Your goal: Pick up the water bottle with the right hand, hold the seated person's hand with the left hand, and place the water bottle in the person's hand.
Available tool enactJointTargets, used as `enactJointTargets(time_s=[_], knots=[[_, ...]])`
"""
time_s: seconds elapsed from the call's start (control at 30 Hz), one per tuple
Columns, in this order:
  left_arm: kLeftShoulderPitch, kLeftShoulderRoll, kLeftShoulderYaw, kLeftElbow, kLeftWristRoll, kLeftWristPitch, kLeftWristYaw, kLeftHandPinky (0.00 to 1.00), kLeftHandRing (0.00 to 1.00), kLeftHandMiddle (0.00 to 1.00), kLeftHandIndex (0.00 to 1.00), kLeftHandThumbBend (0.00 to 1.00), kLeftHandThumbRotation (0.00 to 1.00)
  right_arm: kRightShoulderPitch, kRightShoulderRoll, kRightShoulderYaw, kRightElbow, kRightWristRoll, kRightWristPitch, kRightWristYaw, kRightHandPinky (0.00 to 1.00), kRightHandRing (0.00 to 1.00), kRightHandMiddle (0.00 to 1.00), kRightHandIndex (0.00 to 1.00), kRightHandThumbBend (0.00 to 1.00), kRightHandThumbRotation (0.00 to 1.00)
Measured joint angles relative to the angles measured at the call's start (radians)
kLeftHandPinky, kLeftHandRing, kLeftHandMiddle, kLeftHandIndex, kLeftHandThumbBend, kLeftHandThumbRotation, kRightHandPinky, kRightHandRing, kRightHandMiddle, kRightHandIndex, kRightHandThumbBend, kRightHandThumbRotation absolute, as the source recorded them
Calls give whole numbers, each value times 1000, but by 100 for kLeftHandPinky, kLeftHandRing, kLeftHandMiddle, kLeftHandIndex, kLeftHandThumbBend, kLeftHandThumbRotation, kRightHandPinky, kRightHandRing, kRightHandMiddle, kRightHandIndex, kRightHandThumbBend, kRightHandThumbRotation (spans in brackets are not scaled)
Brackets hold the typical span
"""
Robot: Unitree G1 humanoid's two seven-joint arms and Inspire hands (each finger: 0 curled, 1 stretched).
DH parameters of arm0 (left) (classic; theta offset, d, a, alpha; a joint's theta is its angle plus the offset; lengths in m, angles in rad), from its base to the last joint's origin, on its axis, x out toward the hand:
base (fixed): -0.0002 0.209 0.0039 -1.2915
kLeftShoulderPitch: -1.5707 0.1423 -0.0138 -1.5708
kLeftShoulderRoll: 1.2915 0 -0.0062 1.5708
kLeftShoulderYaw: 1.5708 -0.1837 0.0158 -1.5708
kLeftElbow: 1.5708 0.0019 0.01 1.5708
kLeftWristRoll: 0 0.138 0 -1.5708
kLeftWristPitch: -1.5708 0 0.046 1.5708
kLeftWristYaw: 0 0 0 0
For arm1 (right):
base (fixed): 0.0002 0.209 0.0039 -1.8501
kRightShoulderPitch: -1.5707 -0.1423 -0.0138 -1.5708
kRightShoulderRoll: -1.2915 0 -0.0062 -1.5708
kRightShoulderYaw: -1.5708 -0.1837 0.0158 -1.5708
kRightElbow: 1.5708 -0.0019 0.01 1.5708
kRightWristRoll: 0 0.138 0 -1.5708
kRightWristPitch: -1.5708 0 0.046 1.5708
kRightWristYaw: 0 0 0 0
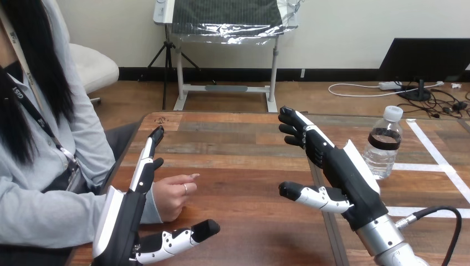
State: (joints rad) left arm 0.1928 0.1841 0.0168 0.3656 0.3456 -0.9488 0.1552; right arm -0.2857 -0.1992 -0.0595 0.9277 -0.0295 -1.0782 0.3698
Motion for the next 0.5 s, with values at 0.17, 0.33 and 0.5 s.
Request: enactJointTargets(time_s=[0.17,0.33,0.5], knots=[[0,0,0,0,-1,3,-1,91,100,100,100,100,57,0,0,5,0,6,0,0,88,91,93,94,100,62],[0,0,0,0,-2,7,-1,92,100,100,100,100,57,0,1,5,0,29,0,0,88,91,92,92,100,60],[0,0,0,0,-2,10,-1,92,100,100,100,100,57,0,0,2,0,51,0,-1,87,91,91,92,100,61]])
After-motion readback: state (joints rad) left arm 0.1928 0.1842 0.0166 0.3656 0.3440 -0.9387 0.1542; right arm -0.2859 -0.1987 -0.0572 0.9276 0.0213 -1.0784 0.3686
